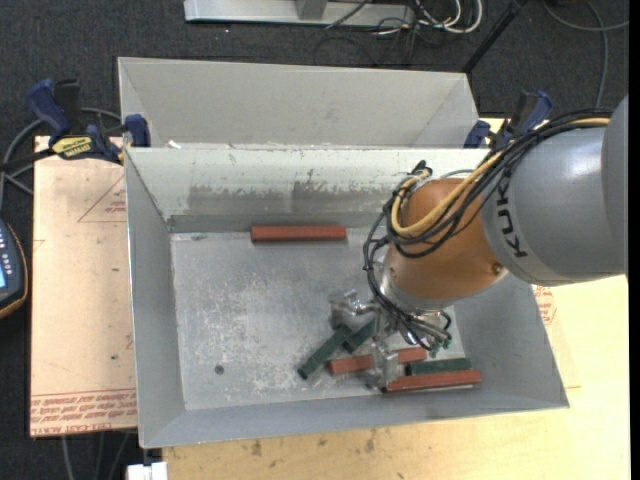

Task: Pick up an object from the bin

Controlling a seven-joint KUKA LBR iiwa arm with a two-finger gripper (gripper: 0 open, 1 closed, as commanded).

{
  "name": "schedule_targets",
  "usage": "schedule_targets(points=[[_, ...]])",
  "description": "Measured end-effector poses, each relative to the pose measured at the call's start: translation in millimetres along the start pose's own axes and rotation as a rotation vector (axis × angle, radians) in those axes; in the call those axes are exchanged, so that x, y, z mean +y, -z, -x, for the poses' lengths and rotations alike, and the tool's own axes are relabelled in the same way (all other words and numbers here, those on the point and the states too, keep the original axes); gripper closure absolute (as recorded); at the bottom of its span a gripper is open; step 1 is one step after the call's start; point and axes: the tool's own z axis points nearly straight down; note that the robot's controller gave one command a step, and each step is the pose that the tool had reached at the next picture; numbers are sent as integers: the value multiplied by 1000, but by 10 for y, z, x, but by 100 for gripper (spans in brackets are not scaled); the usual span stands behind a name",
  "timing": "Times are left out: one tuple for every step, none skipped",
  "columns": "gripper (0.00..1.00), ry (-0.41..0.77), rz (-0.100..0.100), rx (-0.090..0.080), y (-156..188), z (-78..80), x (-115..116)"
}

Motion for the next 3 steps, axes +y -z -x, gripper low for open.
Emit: schedule_targets(points=[[100,3,3,2,-1,4,28],[100,3,3,2,-1,4,28],[100,4,3,2,-1,4,28]])
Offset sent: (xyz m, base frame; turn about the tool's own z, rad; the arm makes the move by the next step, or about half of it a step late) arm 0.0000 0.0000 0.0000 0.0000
